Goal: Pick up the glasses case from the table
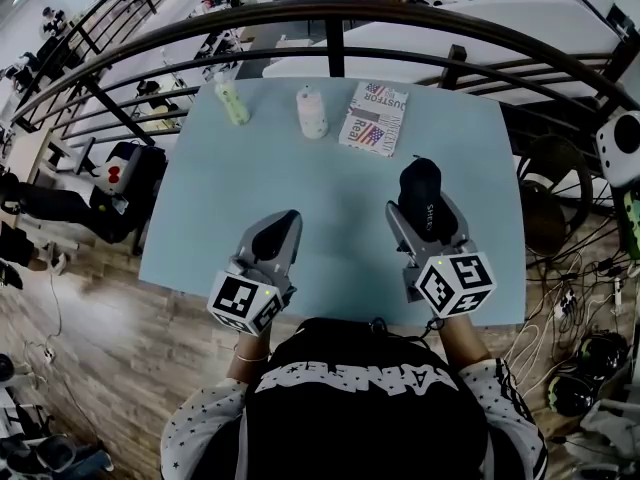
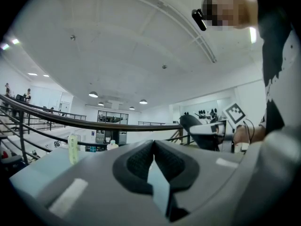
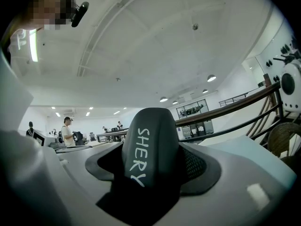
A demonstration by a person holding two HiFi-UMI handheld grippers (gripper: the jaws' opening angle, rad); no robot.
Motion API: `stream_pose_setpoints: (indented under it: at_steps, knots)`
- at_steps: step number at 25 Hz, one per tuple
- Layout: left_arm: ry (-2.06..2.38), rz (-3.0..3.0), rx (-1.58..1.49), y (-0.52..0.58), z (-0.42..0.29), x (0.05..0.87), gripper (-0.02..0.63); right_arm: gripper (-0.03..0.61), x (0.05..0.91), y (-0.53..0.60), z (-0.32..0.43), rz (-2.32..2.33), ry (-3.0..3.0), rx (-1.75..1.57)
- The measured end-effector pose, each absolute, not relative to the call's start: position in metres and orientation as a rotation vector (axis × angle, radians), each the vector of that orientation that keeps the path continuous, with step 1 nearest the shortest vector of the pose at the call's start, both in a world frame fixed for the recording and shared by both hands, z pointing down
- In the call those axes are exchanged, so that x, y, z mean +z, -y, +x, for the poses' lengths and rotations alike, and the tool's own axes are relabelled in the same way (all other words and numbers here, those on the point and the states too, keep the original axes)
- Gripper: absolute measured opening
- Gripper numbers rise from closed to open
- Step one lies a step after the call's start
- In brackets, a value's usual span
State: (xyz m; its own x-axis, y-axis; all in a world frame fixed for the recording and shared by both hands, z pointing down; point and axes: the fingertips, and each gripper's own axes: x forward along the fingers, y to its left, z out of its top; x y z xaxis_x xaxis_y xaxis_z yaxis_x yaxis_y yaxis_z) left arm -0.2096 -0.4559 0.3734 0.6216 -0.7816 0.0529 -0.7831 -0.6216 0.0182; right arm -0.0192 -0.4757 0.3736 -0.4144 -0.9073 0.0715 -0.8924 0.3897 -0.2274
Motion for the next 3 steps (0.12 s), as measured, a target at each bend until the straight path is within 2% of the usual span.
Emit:
stream_pose_setpoints:
  at_steps: [3]
  knots:
    - [1.35, 2.794, 0.055, 0.4533, -0.2066, 0.372, 0.0, 0.37, 0.371, 0.4721, -0.0177, -1.655, -2.565, -0.353]
